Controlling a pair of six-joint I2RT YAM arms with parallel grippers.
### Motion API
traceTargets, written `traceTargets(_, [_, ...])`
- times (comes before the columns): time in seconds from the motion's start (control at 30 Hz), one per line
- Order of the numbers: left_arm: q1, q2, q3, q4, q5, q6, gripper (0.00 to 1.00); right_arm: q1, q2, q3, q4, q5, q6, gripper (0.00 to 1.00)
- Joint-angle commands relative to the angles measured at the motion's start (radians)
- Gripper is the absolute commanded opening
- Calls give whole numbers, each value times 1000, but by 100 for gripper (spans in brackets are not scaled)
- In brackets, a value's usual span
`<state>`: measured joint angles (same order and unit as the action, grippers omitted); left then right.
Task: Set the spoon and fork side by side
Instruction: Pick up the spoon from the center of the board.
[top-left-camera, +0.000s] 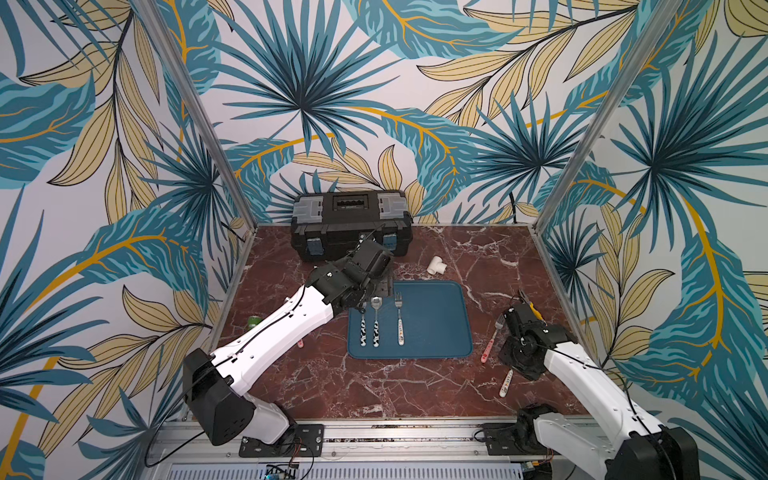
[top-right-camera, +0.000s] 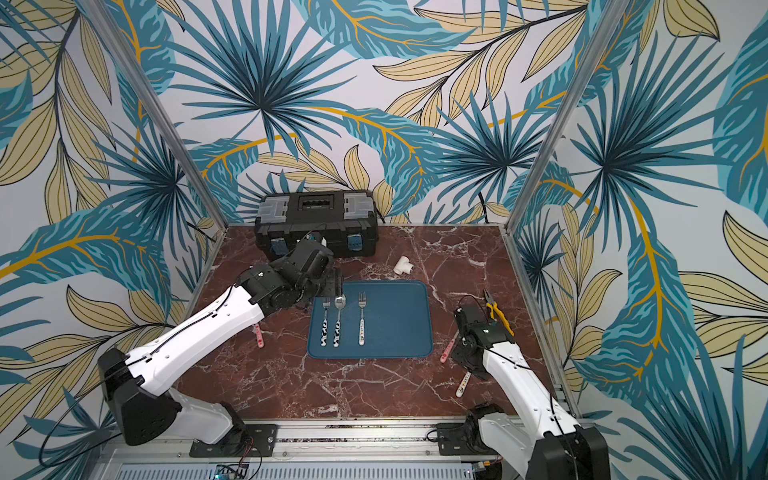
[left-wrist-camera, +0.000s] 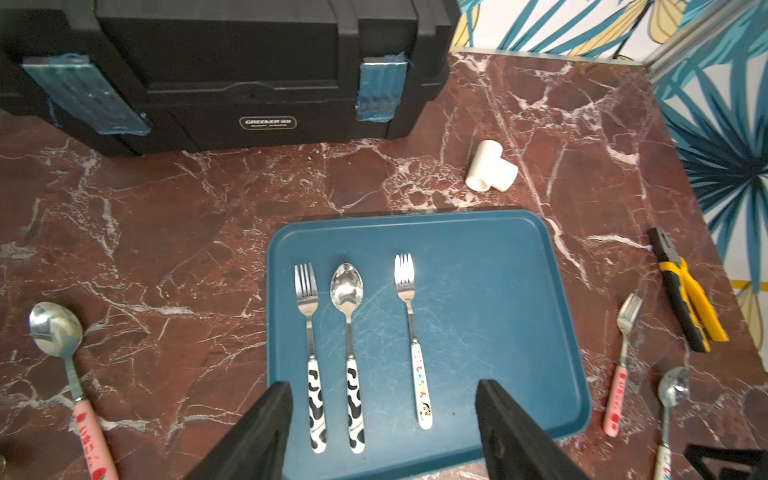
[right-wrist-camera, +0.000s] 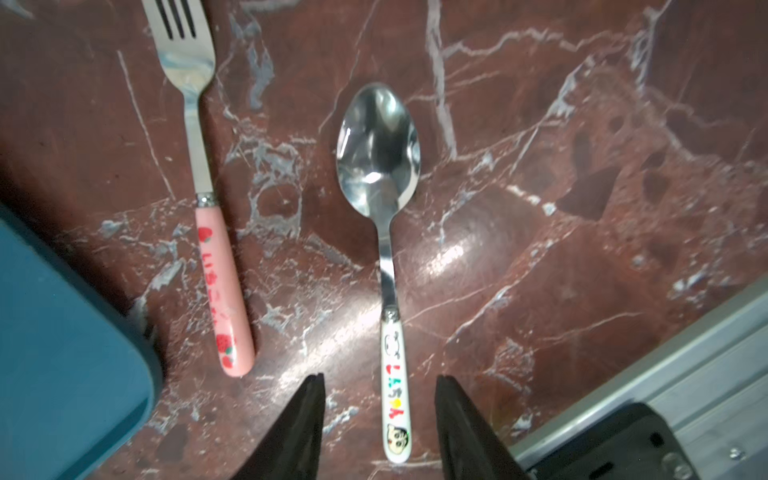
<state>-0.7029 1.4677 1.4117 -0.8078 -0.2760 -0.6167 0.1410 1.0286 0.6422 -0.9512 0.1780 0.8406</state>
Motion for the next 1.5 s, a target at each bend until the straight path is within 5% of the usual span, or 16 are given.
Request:
traceTargets(0.0, [21, 11, -54, 63, 35, 27, 75, -6, 7, -28, -24, -79, 65, 50])
traceTargets(0.4, [66, 13, -109, 103, 125, 28, 76, -13, 148, -61, 64, -97, 127, 48])
traceTargets(0.83, [82, 34, -6, 37, 129, 64, 77, -47, 205, -31, 28, -136, 147, 47])
traceTargets(1.07, [88, 50, -9, 56, 150, 69, 77, -48, 263, -35, 92, -178, 146, 28])
traceTargets(1.27, [89, 53, 4, 22, 162, 71, 77, -47, 311, -61, 158, -212, 153, 26])
traceTargets(1.47, [89, 19, -9, 15, 157, 63, 77, -48, 261, -32, 142, -182, 117, 11])
